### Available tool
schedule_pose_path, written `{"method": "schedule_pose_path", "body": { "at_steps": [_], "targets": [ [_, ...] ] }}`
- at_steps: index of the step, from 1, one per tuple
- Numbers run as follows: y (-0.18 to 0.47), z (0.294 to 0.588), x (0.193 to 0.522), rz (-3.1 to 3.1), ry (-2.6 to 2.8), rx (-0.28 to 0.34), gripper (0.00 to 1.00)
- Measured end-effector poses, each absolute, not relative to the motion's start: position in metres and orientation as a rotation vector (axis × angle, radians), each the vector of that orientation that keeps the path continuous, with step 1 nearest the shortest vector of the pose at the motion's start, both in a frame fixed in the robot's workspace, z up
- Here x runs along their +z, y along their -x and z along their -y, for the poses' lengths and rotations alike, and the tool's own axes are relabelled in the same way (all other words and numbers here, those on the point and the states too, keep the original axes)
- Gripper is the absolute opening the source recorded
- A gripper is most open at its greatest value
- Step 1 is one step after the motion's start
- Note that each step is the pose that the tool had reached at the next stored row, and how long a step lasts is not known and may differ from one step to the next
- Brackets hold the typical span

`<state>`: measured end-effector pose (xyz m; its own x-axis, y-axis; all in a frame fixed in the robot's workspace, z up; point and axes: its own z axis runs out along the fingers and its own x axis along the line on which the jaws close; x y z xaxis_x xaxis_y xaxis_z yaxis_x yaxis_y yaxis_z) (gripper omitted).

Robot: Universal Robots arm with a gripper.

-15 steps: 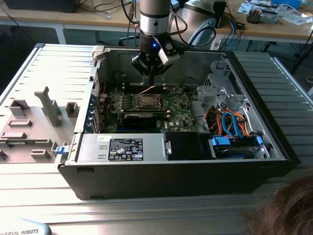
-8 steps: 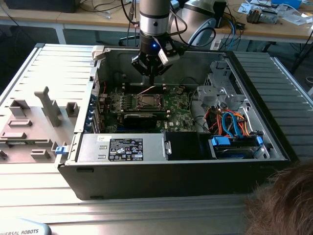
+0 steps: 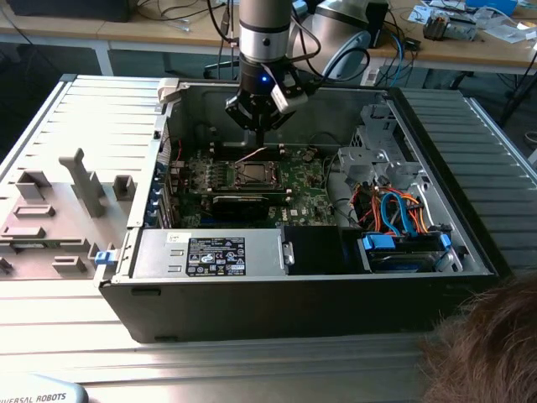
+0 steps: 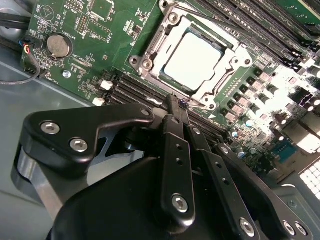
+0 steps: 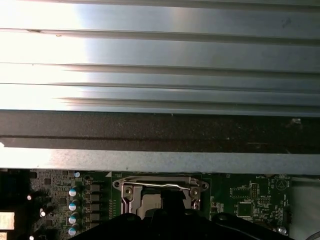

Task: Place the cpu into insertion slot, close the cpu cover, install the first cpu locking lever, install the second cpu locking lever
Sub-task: 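Install the first cpu locking lever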

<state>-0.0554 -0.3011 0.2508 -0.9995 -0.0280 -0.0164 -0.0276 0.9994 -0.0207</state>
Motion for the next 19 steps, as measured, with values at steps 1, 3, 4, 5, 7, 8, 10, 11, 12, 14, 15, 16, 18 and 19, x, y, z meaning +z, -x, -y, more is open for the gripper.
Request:
{"method": "schedule_pose_path", "body": {
  "at_steps": [1, 3, 4, 5, 7, 8, 10, 11, 12, 14, 15, 16, 18, 19],
  "targets": [
    [0.0554, 0.3011, 0.2506, -3.124, 0.043, -0.032, 0.11],
    [0.0554, 0.3011, 0.2502, -3.124, 0.043, -0.032, 0.11],
    [0.0554, 0.3011, 0.2494, -3.124, 0.043, -0.032, 0.11],
    [0.0554, 0.3011, 0.2486, -3.124, 0.043, -0.032, 0.11],
    [0.0554, 0.3012, 0.2484, -3.124, 0.043, -0.032, 0.11],
    [0.0554, 0.3011, 0.2481, -3.124, 0.044, -0.032, 0.11],
    [0.0554, 0.3011, 0.2461, -3.124, 0.043, -0.032, 0.11],
    [0.0554, 0.3011, 0.2447, -3.124, 0.043, -0.032, 0.11],
    [0.0554, 0.3011, 0.2447, -3.124, 0.043, -0.032, 0.11],
    [0.0554, 0.3011, 0.2445, -3.124, 0.043, -0.032, 0.11],
    [0.0554, 0.3011, 0.2444, -3.124, 0.043, -0.032, 0.11],
    [0.0554, 0.3011, 0.2443, -3.124, 0.043, -0.032, 0.11],
    [0.0554, 0.3011, 0.244, -3.124, 0.044, -0.032, 0.11],
    [0.0554, 0.3011, 0.2439, -3.124, 0.043, -0.032, 0.11]
  ]
}}
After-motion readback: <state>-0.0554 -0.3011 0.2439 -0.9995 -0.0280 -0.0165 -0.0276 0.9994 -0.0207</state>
